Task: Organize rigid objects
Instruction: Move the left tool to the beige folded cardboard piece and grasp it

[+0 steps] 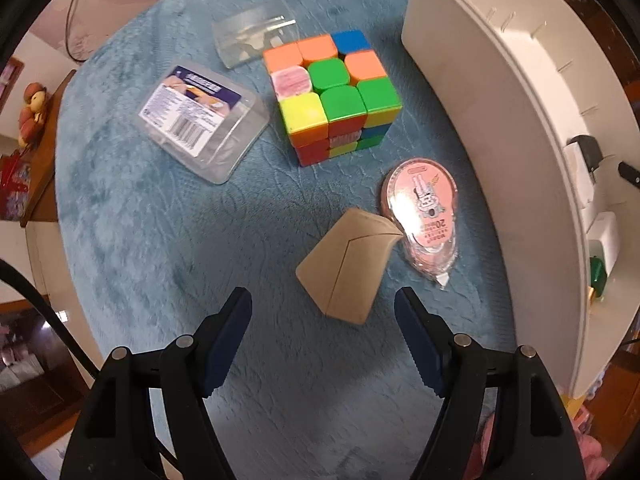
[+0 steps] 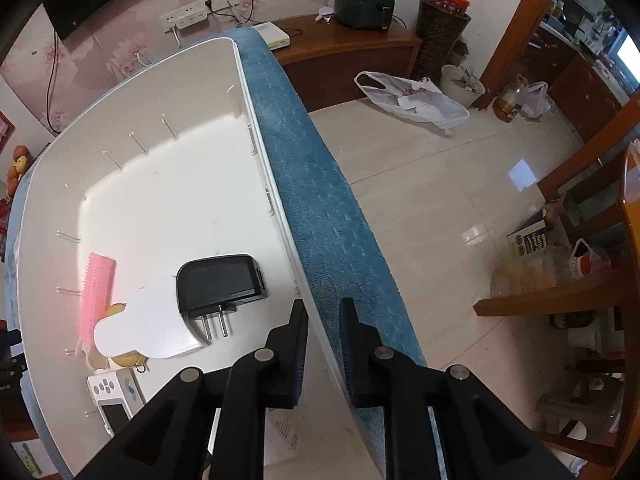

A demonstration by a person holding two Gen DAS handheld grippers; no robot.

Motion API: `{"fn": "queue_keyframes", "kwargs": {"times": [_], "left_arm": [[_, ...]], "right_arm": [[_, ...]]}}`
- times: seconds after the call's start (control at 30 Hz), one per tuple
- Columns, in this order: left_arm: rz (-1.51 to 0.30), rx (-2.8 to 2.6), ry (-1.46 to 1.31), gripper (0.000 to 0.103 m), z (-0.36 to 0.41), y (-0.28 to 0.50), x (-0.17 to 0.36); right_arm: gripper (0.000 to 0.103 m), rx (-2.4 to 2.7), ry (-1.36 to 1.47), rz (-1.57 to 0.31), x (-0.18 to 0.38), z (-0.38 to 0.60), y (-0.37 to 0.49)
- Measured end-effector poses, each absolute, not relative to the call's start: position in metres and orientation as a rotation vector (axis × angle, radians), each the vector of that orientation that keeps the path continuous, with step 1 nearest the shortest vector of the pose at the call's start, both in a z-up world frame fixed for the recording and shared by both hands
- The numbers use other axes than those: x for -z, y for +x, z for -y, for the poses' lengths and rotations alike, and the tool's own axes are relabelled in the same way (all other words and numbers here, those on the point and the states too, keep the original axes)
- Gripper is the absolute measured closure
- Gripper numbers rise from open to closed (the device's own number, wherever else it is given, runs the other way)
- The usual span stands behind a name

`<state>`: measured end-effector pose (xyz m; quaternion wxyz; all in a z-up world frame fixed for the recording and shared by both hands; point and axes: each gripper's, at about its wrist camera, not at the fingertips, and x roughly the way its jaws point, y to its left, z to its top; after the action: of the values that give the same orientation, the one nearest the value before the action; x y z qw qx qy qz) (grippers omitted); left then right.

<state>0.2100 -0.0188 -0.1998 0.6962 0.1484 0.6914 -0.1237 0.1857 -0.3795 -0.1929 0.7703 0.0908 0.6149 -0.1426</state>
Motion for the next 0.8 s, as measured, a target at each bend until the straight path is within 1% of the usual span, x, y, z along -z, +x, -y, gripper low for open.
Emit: {"fn": "queue_keyframes", "kwargs": {"times": [0.5,0.57,0.63,0.67,0.8], "left_arm": [[-1.603,0.294,0.280,0.026,0.019,0.233,0.230],[-1.613,0.290,0.253,0.029,0.022,0.239,0.236],[-1.619,0.288,0.228,0.035,0.022,0.241,0.239],[-1.621,0.280,0.217,0.036,0.023,0.242,0.239],[-1.619,0.241,0.193,0.050,0.024,0.241,0.240]], "right_arm": [[0.084,0.352,0.181,-1.342,0.192,0.372,0.186],[0.084,0.348,0.176,-1.349,0.193,0.372,0.188],[0.084,0.341,0.167,-1.358,0.193,0.372,0.189],[0.084,0.335,0.158,-1.362,0.194,0.371,0.190],[0.085,0.318,0.165,-1.369,0.194,0.374,0.190]]}}
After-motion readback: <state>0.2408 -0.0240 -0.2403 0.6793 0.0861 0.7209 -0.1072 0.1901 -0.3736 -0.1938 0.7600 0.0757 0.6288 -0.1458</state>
